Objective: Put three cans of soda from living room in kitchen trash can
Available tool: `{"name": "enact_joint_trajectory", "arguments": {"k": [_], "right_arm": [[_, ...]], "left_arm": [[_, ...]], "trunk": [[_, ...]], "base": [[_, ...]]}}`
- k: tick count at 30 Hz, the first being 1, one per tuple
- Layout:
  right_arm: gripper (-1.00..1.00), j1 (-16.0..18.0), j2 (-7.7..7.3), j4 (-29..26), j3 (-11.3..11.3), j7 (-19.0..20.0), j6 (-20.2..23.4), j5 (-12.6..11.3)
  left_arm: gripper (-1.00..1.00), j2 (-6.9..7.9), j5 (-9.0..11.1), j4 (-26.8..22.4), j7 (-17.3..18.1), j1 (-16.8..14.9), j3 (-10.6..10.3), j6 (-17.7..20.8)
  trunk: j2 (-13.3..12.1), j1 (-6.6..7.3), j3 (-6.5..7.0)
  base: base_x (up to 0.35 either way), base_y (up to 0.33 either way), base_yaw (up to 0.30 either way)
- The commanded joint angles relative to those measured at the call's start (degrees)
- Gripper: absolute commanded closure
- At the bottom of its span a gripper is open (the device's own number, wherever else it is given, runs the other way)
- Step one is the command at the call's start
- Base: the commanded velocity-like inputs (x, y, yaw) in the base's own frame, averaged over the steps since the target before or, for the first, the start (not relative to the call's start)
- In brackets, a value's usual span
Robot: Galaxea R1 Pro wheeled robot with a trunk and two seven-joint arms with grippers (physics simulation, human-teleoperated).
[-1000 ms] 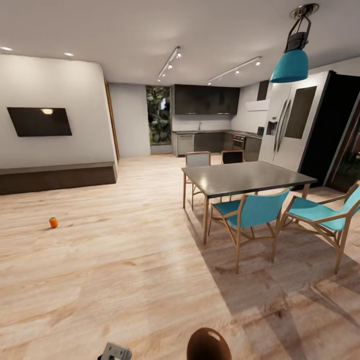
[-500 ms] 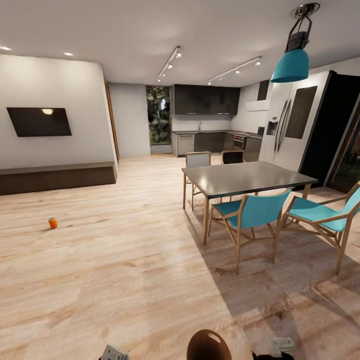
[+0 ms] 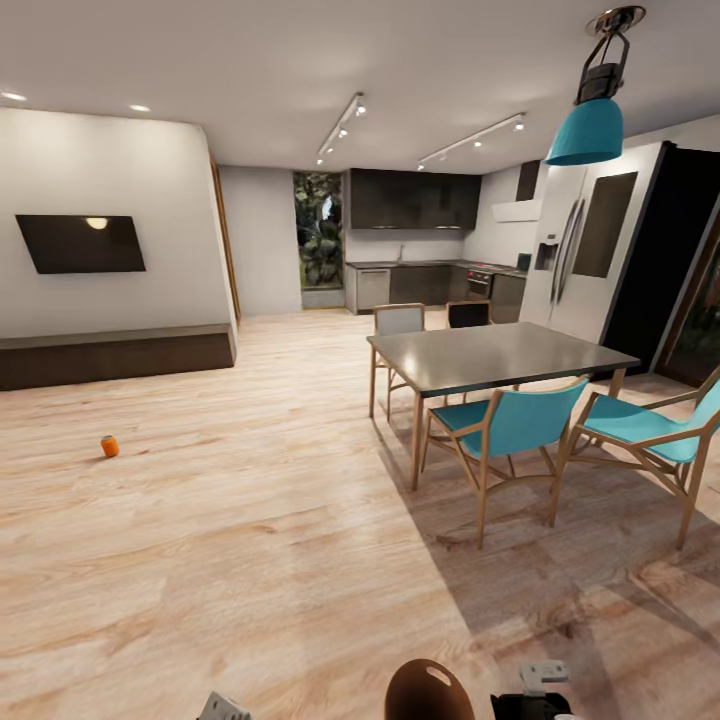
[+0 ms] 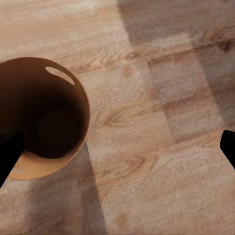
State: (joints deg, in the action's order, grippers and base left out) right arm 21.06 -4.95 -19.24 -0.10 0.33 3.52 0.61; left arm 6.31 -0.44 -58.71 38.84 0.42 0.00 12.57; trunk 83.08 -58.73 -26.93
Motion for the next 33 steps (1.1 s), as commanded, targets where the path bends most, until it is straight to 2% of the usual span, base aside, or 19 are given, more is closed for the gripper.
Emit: {"name": "enact_joint_trajectory", "arguments": {"k": [1, 20, 33], "right_arm": [[-1.0, 0.0, 0.11, 0.1, 0.0, 0.0, 0.0, 0.0], [-1.0, 0.1, 0.13, 0.2, 0.0, 0.1, -0.1, 0.0], [-1.0, 0.1, 0.12, 0.1, 0.0, 0.2, -0.1, 0.0]], "left_arm": [[-1.0, 0.01, 0.0, 0.0, 0.0, 0.0, 0.0, 0.0], [-1.0, 0.02, 0.0, 0.0, -0.1, 0.0, 0.0, 0.0], [-1.0, 0.02, 0.1, -0.1, 0.0, 0.0, 0.0, 0.0]], "trunk": [[0.0, 0.0, 0.0], [0.0, 0.0, 0.0], [0.0, 0.0, 0.0]], "base": [[0.0, 0.111, 0.0], [0.108, -0.008, 0.0], [0.016, -0.011, 0.0]]}}
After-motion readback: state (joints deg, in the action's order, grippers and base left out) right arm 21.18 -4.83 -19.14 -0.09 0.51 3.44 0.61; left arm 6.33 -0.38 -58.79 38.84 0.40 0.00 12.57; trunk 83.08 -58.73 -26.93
